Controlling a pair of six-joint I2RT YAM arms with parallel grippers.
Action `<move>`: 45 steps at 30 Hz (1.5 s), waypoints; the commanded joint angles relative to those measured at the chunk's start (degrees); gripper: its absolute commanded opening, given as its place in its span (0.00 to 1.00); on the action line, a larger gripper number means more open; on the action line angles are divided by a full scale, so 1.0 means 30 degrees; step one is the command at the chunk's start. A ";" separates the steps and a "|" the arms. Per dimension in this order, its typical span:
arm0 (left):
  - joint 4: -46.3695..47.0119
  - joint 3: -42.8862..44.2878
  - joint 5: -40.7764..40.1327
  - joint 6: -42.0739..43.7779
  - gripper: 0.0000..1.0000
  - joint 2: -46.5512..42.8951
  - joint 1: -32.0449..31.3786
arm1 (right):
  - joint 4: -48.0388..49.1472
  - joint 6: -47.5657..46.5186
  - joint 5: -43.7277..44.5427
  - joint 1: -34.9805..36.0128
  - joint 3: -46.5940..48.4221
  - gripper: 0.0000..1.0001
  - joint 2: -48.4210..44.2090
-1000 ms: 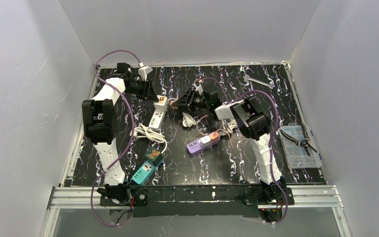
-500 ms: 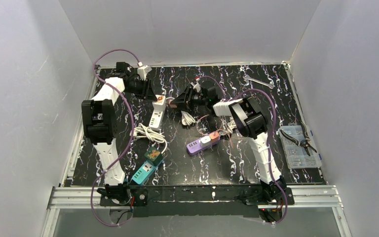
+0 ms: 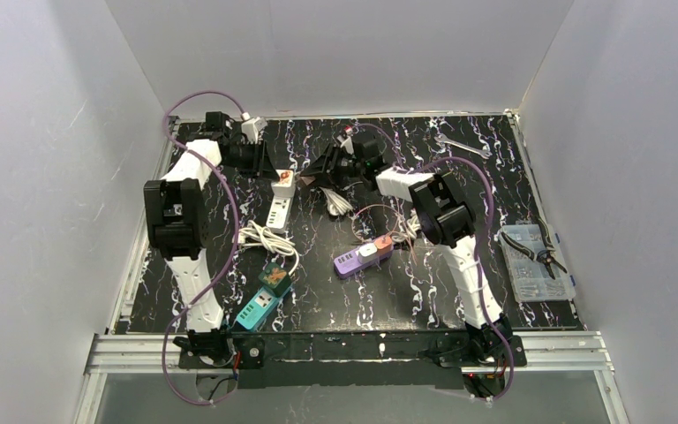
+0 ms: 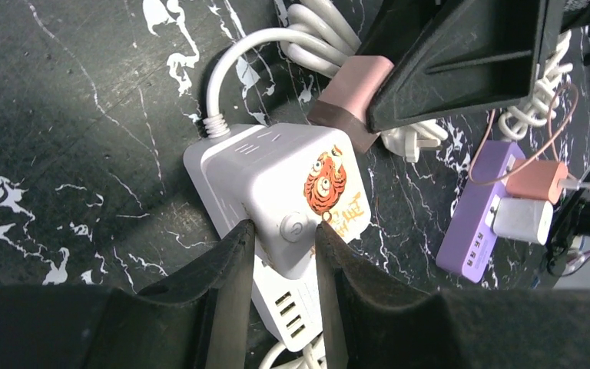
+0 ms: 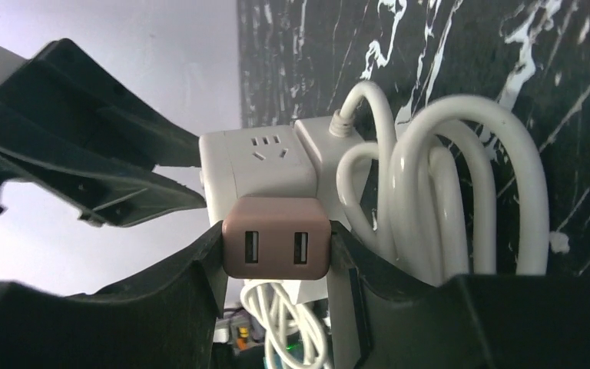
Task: Insert the plug
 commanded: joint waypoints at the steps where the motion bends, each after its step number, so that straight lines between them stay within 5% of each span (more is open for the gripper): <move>1: -0.2949 -0.2650 -0.1148 -0.0559 0.22 0.1867 -0.1733 | -0.6250 -0.4377 0.2018 0.3050 0.3671 0.05 -0.0122; 15: -0.3567 -0.3955 -0.3974 -0.0384 0.18 0.0801 -0.0055 | -0.7190 -0.5696 0.3011 0.3907 0.0162 0.06 -0.2773; 20: -0.3608 -0.4868 -0.3189 -0.0320 0.18 0.0165 -0.0055 | -0.7449 -0.6084 0.3361 0.4577 -0.0616 0.18 -0.3008; 24: -0.3597 -0.5184 -0.2341 -0.0423 0.19 -0.0048 -0.0351 | -0.4507 -0.4683 0.4175 0.4888 -0.3882 0.25 -0.3973; 27: -0.3608 -0.5012 -0.1909 -0.0545 0.22 -0.0340 -0.0435 | -0.3855 -0.4999 0.5308 0.5020 -0.4914 0.53 -0.4544; 31: -0.4523 -0.3852 -0.1481 -0.0412 0.36 -0.1367 -0.0201 | -0.6280 -0.6995 0.6643 0.4990 -0.3922 0.61 -0.5421; 33: -0.5050 -0.3208 -0.1416 -0.0402 0.57 -0.2275 -0.0076 | -0.7774 -0.8051 0.7249 0.4962 -0.3233 0.68 -0.5918; 34: -0.5269 -0.2799 -0.1310 -0.0348 0.66 -0.2795 -0.0057 | -0.8262 -0.8462 0.7491 0.4928 -0.3073 0.92 -0.6217; 36: -0.5881 -0.2270 -0.0826 -0.0414 0.95 -0.4004 -0.0055 | -0.8968 -0.9214 0.7823 0.4839 -0.3139 0.98 -0.7084; 45: -0.7410 -0.2659 -0.1139 0.0567 0.98 -1.0461 -0.0055 | -1.3591 -1.4417 1.0328 0.4005 -0.1803 0.99 -1.1426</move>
